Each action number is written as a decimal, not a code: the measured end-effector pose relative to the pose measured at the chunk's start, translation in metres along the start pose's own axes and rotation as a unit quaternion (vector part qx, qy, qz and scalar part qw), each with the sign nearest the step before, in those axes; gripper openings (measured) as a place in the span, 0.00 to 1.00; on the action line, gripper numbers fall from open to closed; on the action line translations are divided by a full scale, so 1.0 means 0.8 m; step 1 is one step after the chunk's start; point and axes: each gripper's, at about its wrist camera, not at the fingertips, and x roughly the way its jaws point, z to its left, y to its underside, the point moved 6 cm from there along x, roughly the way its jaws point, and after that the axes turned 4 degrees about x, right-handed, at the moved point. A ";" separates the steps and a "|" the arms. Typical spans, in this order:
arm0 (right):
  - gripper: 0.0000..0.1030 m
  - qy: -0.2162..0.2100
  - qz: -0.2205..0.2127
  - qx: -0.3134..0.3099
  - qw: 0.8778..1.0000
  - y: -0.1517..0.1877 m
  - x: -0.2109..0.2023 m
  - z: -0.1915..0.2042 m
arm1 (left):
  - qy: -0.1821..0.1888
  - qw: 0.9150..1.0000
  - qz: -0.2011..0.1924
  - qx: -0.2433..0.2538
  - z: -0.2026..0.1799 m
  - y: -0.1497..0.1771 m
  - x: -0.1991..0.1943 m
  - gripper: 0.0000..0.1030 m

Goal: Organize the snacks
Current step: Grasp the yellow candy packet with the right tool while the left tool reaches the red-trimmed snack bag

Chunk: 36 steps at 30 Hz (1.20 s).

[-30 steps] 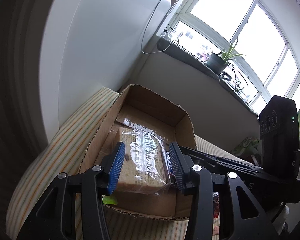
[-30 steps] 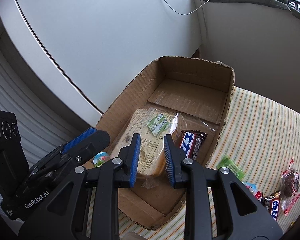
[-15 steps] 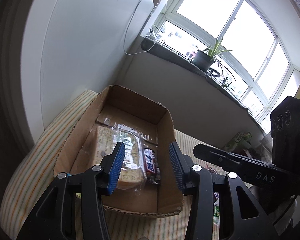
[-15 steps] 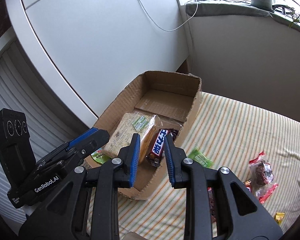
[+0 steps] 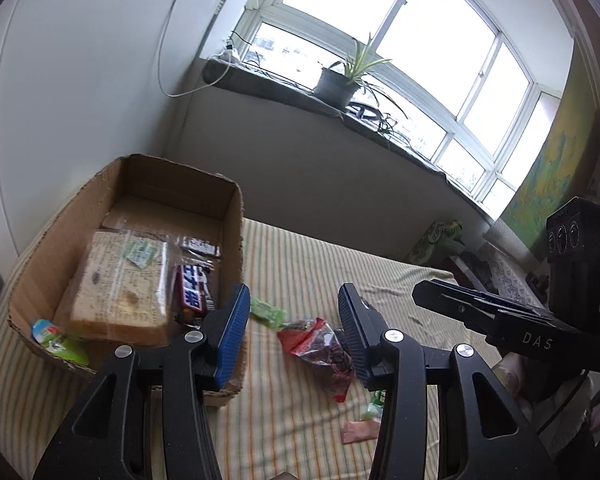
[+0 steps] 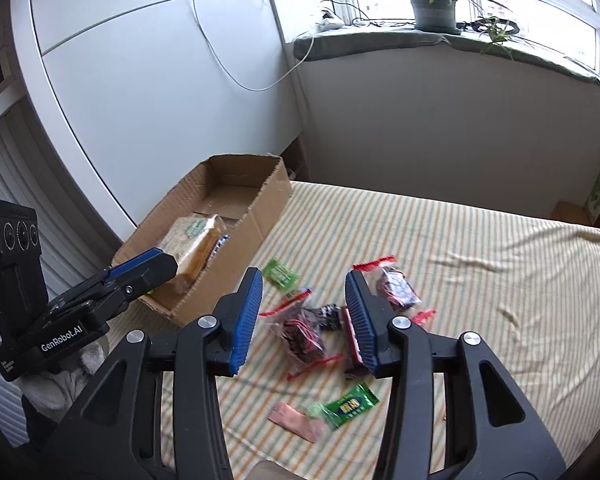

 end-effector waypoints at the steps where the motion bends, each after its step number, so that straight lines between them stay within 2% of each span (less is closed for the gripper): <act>1: 0.44 0.007 0.001 0.001 1.000 0.004 -0.004 -0.009 | 0.003 1.000 0.003 0.006 -0.006 0.003 0.001 0.43; 8: 0.44 0.034 0.019 0.020 0.999 0.035 -0.014 -0.059 | 0.034 0.999 0.038 0.018 -0.046 0.028 0.015 0.44; 11: 0.44 0.044 0.023 0.037 0.998 0.047 -0.018 -0.082 | 0.035 0.998 0.053 0.030 -0.061 0.038 0.023 0.45; 15: 0.44 0.071 0.040 0.052 0.995 0.071 -0.016 -0.108 | 0.044 0.995 0.090 0.020 -0.067 0.060 0.041 0.45; 19: 0.44 0.102 0.062 0.060 0.991 0.101 -0.013 -0.133 | 0.030 0.993 0.109 0.026 -0.072 0.078 0.051 0.45; 22: 0.44 0.118 0.072 0.063 0.988 0.118 -0.009 -0.149 | 0.033 0.992 0.119 0.020 -0.072 0.086 0.055 0.45; 24: 0.44 0.129 0.075 0.062 0.987 0.125 -0.006 -0.157 | 0.025 0.992 0.123 0.017 -0.070 0.088 0.058 0.49; 29: 0.44 0.137 0.084 0.059 0.985 0.136 0.007 -0.166 | 0.004 0.991 0.133 -0.007 -0.057 0.087 0.073 0.50; 33: 0.44 0.136 0.084 0.055 0.986 0.137 0.013 -0.169 | 0.008 0.989 0.144 -0.040 -0.048 0.086 0.086 0.50; 36: 0.44 0.136 0.083 0.050 0.986 0.135 0.015 -0.168 | -0.015 0.989 0.142 -0.034 -0.045 0.082 0.097 0.50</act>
